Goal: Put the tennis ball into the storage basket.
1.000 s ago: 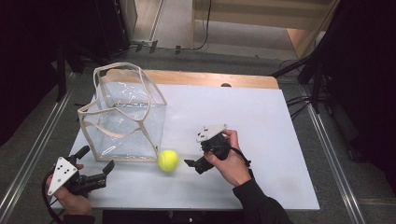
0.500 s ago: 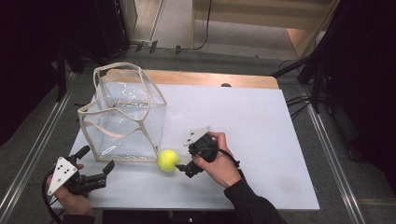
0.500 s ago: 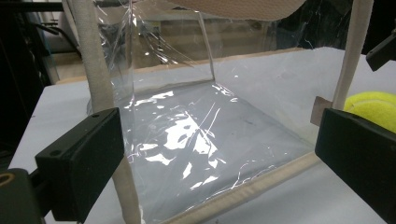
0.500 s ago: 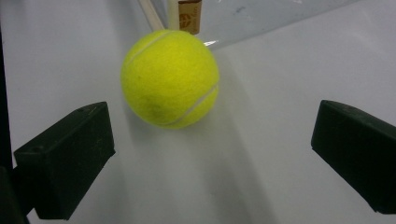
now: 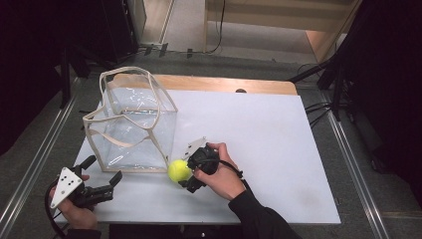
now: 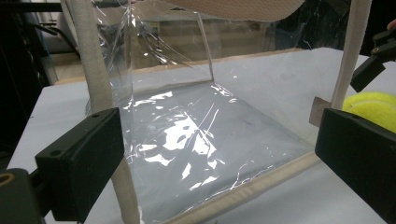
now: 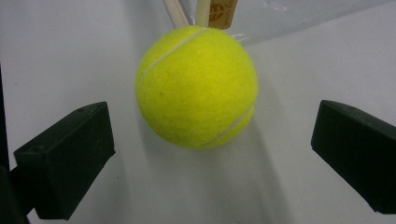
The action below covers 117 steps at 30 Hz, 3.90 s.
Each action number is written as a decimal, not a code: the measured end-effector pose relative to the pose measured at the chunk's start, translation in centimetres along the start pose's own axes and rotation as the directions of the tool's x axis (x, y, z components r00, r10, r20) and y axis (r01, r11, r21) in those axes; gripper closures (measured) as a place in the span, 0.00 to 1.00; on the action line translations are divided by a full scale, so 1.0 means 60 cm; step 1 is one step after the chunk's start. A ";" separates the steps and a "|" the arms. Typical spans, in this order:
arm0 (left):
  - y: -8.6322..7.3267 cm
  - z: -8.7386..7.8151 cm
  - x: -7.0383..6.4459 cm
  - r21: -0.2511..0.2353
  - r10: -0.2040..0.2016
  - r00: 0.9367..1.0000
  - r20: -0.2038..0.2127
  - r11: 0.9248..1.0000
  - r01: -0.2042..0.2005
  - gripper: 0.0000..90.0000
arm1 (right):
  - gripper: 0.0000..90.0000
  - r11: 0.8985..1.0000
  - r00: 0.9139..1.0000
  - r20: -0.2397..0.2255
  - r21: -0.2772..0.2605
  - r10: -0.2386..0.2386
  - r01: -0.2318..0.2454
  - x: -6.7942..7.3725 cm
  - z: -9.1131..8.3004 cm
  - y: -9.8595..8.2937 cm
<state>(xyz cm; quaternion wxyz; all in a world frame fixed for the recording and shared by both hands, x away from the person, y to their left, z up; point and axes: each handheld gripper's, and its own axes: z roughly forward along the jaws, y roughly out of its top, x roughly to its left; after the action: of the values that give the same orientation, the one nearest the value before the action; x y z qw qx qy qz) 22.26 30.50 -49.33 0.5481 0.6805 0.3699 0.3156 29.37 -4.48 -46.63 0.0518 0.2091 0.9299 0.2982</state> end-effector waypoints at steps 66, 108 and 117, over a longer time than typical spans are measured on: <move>0.000 0.000 0.002 -0.010 -0.001 1.000 0.008 1.000 0.002 0.01 | 0.26 0.994 0.999 -0.044 0.104 -0.029 0.033 0.005 0.056 0.039; 0.000 0.000 0.002 -0.010 -0.007 1.000 0.005 1.000 0.007 0.01 | 0.26 0.996 0.997 -0.064 0.076 -0.036 0.041 -0.032 -0.046 0.101; 0.000 0.000 0.002 -0.011 -0.006 1.000 0.006 1.000 0.006 0.01 | 0.26 0.998 0.996 -0.083 0.057 -0.037 0.042 -0.043 -0.073 0.123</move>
<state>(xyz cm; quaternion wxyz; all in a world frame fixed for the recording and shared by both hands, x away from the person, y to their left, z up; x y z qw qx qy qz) 22.32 30.61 -49.33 0.5539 0.6773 0.3687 0.3139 33.35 -2.48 -38.88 0.0134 0.1798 0.9435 0.2780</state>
